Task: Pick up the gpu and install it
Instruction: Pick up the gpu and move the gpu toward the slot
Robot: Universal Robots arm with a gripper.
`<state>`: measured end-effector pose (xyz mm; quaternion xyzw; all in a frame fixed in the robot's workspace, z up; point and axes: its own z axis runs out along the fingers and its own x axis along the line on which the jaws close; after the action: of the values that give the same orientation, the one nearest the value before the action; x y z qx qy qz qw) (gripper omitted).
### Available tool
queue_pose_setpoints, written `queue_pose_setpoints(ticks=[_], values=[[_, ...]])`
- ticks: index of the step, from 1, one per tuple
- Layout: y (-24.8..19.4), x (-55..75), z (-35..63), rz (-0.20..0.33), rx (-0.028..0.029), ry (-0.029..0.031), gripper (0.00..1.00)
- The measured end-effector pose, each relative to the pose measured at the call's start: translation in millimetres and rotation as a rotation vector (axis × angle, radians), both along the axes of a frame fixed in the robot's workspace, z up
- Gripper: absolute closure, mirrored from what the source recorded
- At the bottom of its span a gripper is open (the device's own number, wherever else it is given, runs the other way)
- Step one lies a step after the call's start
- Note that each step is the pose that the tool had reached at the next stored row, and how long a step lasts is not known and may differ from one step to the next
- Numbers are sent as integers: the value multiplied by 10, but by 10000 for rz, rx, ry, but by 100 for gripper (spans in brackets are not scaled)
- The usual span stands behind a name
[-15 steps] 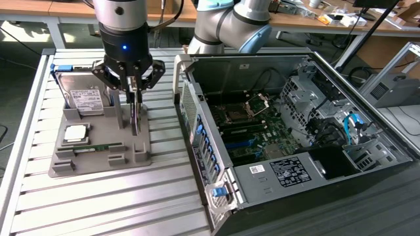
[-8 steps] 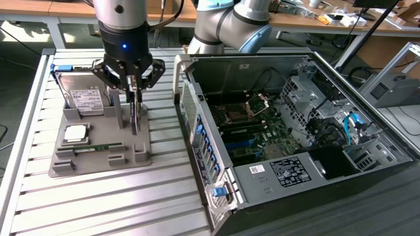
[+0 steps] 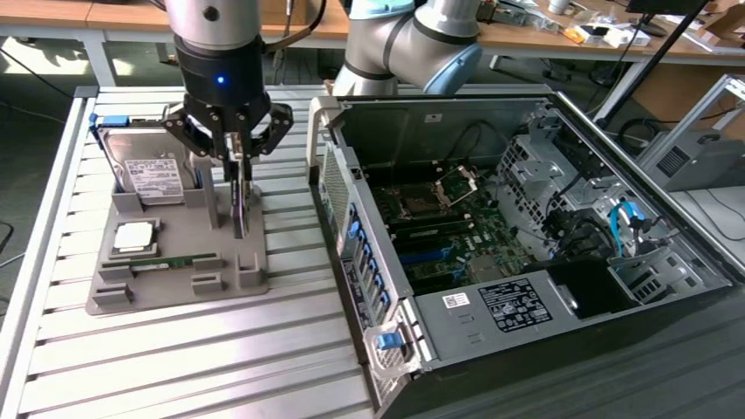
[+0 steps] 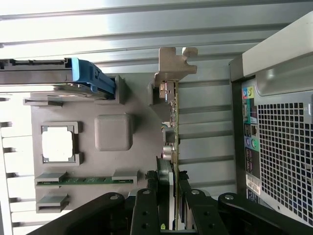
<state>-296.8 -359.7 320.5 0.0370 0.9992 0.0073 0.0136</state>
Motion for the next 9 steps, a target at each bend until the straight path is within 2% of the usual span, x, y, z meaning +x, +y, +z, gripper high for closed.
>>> queue_pose_setpoints(ticks=[9], values=[[0, 0, 27, 0, 0, 0, 73]])
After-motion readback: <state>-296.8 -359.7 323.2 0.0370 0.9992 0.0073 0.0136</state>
